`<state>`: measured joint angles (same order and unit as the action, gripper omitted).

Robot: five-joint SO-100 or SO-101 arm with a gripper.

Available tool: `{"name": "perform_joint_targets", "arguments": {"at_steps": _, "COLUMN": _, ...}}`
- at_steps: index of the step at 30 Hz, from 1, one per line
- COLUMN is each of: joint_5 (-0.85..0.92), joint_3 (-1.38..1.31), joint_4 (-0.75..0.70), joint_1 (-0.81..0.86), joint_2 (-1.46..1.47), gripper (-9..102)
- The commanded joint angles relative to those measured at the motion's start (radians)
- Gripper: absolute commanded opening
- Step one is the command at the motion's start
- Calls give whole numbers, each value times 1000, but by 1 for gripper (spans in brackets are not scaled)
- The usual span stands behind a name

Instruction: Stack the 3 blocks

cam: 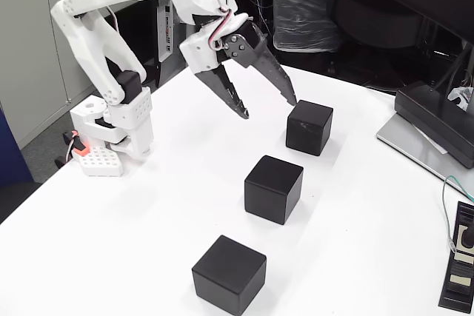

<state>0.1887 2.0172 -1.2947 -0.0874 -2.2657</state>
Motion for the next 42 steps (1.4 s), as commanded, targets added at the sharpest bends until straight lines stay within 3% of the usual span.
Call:
{"name": "perform_joint_targets", "arguments": {"at_steps": 1, "joint_5": 0, "joint_3": -51, "joint_4": -23, "joint_1": 0, "joint_2": 34, "gripper": 32}}
{"name": "perform_joint_targets", "arguments": {"at_steps": 6, "joint_5": 3, "joint_3": -38, "joint_4": -31, "joint_1": 0, "joint_2": 77, "gripper": 40}}
{"name": "perform_joint_targets", "arguments": {"at_steps": 16, "joint_5": 8, "joint_3": -54, "joint_4": -11, "joint_1": 67, "joint_2": 290, "gripper": 40}}
{"name": "perform_joint_targets", "arguments": {"at_steps": 23, "joint_5": 11, "joint_3": -38, "joint_4": 124, "joint_1": 107, "joint_2": 410, "gripper": 40}}
{"name": "perform_joint_targets", "arguments": {"at_steps": 42, "joint_5": 11, "joint_3": -52, "joint_4": 143, "joint_1": 97, "joint_2": 618, "gripper": 36}}
